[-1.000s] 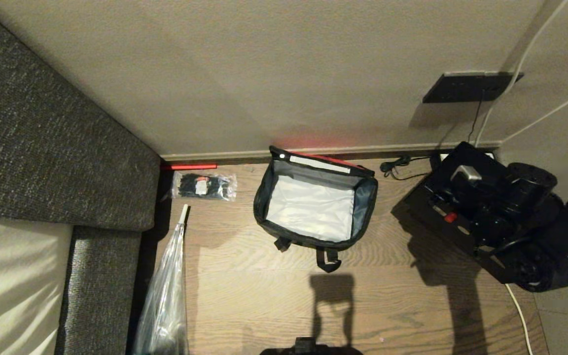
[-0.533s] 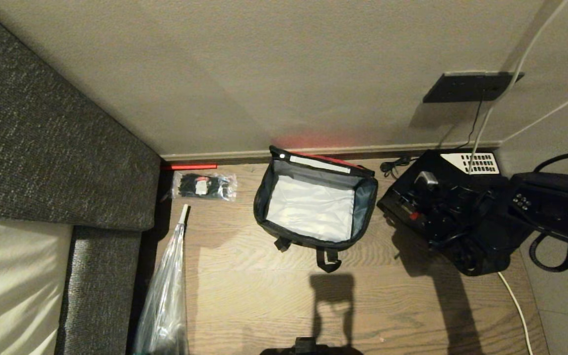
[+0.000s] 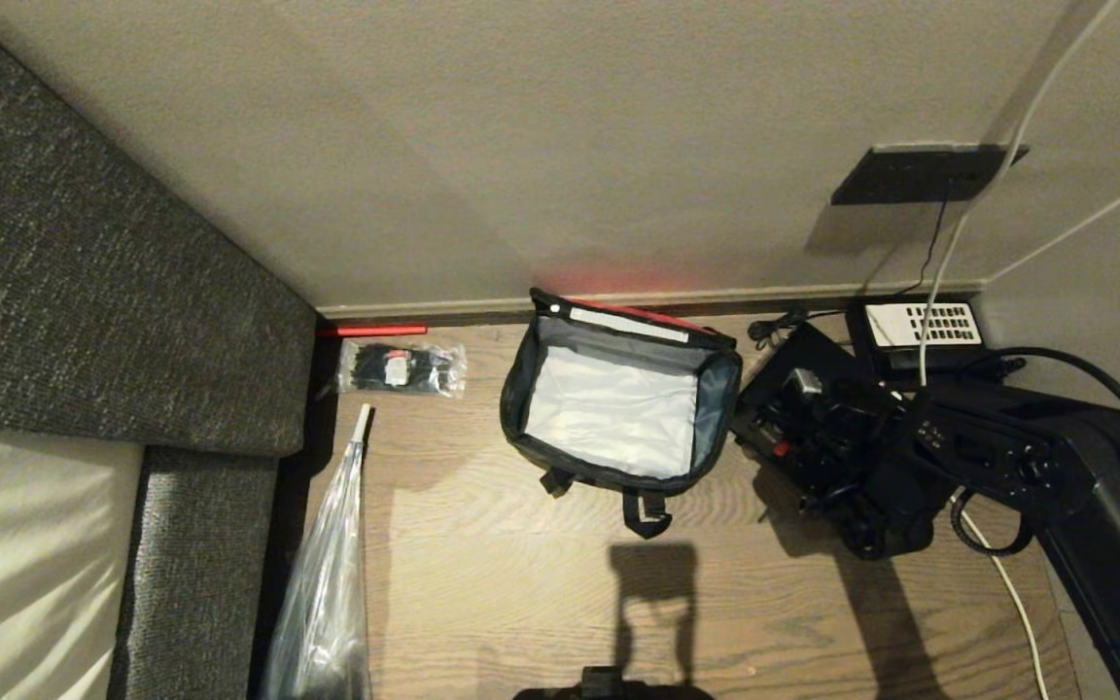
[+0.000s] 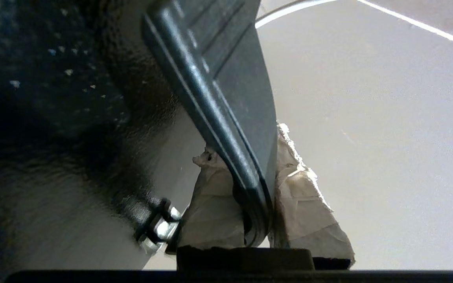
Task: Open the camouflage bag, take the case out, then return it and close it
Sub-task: Grip the handle again
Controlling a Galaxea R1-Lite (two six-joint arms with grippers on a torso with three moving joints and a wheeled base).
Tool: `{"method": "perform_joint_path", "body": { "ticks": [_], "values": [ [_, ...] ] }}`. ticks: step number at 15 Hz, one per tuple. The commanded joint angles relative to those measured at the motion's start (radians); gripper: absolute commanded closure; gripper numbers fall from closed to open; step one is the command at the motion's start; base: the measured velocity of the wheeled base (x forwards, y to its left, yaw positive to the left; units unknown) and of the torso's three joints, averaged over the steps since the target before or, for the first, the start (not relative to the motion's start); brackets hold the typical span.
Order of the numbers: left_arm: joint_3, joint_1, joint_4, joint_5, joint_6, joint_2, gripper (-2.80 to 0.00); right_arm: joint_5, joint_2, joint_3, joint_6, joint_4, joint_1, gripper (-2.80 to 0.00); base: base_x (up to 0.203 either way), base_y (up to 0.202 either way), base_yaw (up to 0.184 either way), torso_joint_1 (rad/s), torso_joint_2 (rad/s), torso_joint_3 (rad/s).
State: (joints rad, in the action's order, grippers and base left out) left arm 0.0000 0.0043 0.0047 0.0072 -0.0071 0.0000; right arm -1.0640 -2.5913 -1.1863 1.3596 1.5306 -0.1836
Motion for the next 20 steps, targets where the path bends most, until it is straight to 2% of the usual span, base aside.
{"method": "perform_joint_path", "body": {
  "ticks": [1,5,8,12,15,16,18,20],
  "values": [
    [0.003,0.0,0.0,0.0,-0.001,0.0,0.0,0.04,-0.051,-0.007,0.008,-0.001,-0.002,-2.8,0.0,0.0,0.0,0.0,0.0,0.0],
    [0.003,0.0,0.0,0.0,-0.001,0.0,0.0,0.058,-0.02,0.045,0.006,-0.001,-0.004,-2.8,0.0,0.0,0.0,0.0,0.0,0.0],
    [0.003,0.0,0.0,0.0,-0.001,0.0,0.0,0.081,0.075,0.177,0.001,-0.001,-0.021,-2.8,0.0,0.0,0.0,0.0,0.0,0.0],
    [0.003,0.0,0.0,0.0,-0.001,0.0,0.0,0.174,0.159,0.332,-0.057,-0.001,-0.107,-2.8,0.0,0.0,0.0,0.0,0.0,0.0],
    [0.003,0.0,0.0,0.0,-0.001,0.0,0.0,0.182,0.215,0.363,-0.091,-0.001,-0.148,-2.8,0.0,0.0,0.0,0.0,0.0,0.0],
    [0.003,0.0,0.0,0.0,-0.001,0.0,0.0,0.185,0.265,0.392,-0.094,-0.006,-0.149,0.0,0.0,0.0,0.0,0.0,0.0,0.0],
    [0.003,0.0,0.0,0.0,-0.001,0.0,0.0,0.19,0.383,0.461,-0.103,-0.043,-0.152,0.0,0.0,0.0,0.0,0.0,0.0,0.0],
    [0.003,0.0,0.0,0.0,-0.001,0.0,0.0,0.191,0.537,0.509,-0.125,-0.135,-0.158,0.0,0.0,0.0,0.0,0.0,0.0,0.0]
  ]
}}
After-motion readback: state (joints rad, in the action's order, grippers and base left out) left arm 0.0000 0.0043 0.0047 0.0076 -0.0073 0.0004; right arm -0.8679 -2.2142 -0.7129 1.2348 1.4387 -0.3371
